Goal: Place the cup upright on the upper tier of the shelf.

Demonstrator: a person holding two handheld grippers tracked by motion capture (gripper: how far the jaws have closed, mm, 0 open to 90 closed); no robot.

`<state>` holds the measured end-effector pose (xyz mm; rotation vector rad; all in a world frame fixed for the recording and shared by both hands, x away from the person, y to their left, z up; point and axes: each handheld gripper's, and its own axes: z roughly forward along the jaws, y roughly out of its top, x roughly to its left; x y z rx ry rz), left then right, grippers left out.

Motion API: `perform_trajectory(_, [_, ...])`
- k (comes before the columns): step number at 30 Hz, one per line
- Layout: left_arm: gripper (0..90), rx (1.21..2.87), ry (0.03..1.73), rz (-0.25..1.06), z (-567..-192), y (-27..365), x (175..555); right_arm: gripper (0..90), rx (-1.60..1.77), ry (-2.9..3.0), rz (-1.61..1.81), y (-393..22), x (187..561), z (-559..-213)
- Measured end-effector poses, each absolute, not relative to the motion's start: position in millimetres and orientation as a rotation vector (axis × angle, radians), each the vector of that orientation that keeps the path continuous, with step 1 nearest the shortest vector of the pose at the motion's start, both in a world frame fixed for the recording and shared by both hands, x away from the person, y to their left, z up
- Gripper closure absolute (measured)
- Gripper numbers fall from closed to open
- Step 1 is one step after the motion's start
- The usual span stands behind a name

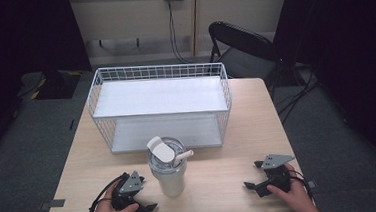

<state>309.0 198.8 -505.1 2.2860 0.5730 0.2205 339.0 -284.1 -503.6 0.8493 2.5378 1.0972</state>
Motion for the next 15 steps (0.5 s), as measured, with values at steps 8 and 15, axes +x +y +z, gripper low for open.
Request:
perform_trajectory(8, [0.0, 2.283, 0.583, 0.222, -505, 198, 308, 10.2, 0.85, 2.538, 1.097, -284, 339, -504])
perform_trajectory(15, [22.0, 2.286, 0.54, 0.203, -499, 189, 305, 10.2, 0.85, 2.539, 1.098, -284, 339, -504])
